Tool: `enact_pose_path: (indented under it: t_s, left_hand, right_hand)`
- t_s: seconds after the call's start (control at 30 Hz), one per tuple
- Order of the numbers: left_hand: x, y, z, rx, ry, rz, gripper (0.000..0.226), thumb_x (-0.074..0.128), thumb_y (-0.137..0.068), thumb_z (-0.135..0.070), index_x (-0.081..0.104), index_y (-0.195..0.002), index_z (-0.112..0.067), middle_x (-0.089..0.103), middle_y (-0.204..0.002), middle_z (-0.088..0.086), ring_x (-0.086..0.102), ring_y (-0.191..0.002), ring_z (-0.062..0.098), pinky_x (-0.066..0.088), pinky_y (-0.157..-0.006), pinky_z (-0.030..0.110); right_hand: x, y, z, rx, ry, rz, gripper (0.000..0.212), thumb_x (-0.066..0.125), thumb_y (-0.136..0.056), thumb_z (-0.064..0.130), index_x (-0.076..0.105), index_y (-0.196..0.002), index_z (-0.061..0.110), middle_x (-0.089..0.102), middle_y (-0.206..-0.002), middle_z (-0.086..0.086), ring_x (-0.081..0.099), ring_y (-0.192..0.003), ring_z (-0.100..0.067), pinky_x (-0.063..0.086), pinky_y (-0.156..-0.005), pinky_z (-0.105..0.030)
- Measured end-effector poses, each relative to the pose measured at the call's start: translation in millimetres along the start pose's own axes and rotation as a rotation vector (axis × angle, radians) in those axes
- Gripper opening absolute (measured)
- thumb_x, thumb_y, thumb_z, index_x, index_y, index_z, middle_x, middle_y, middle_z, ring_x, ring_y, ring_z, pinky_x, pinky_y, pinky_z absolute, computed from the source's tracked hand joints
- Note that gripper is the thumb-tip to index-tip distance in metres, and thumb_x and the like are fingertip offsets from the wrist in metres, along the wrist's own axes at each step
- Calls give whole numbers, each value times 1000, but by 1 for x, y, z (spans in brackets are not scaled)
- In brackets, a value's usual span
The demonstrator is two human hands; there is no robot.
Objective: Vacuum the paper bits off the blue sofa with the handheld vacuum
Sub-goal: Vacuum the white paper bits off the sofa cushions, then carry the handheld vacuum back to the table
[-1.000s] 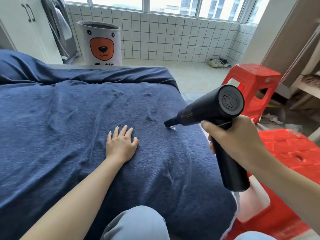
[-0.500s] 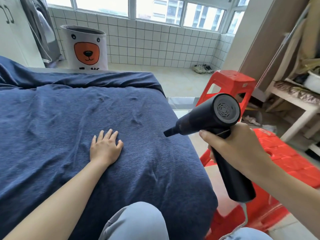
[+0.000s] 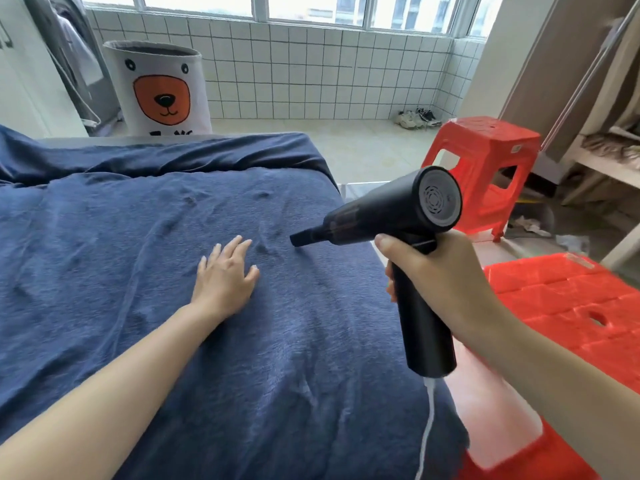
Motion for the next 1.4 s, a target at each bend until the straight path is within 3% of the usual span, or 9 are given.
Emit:
enact_pose_path:
  t_s: [0.23, 0.4, 0.5, 0.6, 0.7, 0.8, 1.0, 1.27, 1.4]
  left_hand:
    - [5, -112, -48, 204, 236, 18, 70, 56, -93, -28, 19, -152, -25, 23, -158, -3, 14, -147, 19, 17, -119, 42]
    - [-38, -134, -101, 346, 295, 9, 82, 69, -85, -21, 21, -151, -26, 33, -153, 2, 22, -145, 22, 18, -119, 43]
    - [-82, -148, -147, 461, 320, 58, 89, 79, -75, -29, 28, -148, -28, 48, -140, -2, 41, -132, 20, 23, -116, 42]
    - [-138, -151, -186, 472, 438, 21, 73, 73, -73, -39, 43, -138, -28, 58, -124, -11, 55, -112, 19, 39, -104, 44]
    - [-209, -153, -228, 491, 446, -15, 59, 66, -73, -51, 53, -125, -25, 63, -114, -7, 57, -104, 21, 42, -97, 50]
    - [-291, -149, -277, 503, 403, -24, 54, 74, -75, -41, 56, -122, -24, 63, -109, -9, 54, -101, 21, 35, -101, 45]
    - [-421, -121, -361, 633, 342, -21, 65, 85, -70, -18, 56, -127, -26, 53, -100, -19, 45, -98, 12, 27, -105, 43]
    - [-468, -69, -443, 808, 399, 142, 60, 83, -70, -23, 59, -124, -30, 57, -98, -20, 49, -98, 15, 24, -102, 36]
    - [-467, -33, -474, 888, 424, 244, 60, 82, -71, -26, 58, -126, -31, 64, -105, -12, 50, -101, 18, 23, -105, 37]
  right_hand:
    - [31, -99, -35, 128, -199, 33, 23, 73, -89, 15, 64, -68, 8, 60, -57, -10, 59, -46, -23, 54, -49, -34]
    - [13, -127, -12, 275, -369, 106, 18, 70, -92, 15, 65, -81, 2, 57, -63, -17, 55, -50, -26, 51, -53, -35]
    - [-11, -145, 38, 294, -437, 151, 24, 72, -92, 22, 66, -73, 8, 58, -64, -18, 55, -53, -28, 50, -55, -35]
    - [-37, -157, 91, 333, -539, 184, 28, 74, -84, 33, 65, -68, 12, 57, -66, -20, 55, -51, -28, 50, -53, -33]
    - [-74, -165, 161, 398, -705, 273, 36, 81, -64, 37, 69, -77, 6, 61, -72, -21, 59, -54, -28, 53, -54, -32]
    - [-113, -161, 232, 431, -944, 312, 51, 78, -59, 39, 72, -91, 0, 67, -82, -21, 64, -63, -29, 56, -62, -34]
    - [-175, -116, 338, 511, -1210, 121, 54, 30, -82, 28, 72, -96, -4, 64, -86, -21, 61, -66, -28, 52, -66, -35]
    - [-236, -36, 412, 509, -1208, -162, 51, 36, -81, 30, 71, -101, -2, 64, -90, -18, 60, -71, -27, 48, -71, -37]
    - [-257, 14, 422, 416, -1227, -257, 51, 54, -74, 30, 68, -108, -4, 65, -96, -19, 63, -75, -29, 53, -74, -37]
Point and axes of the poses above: each hand's wrist, its own y-axis away from the middle knuckle, its own x-axis out of the palm, z = x × y, the point moved 3 cm from there along -y, towards the middle knuckle
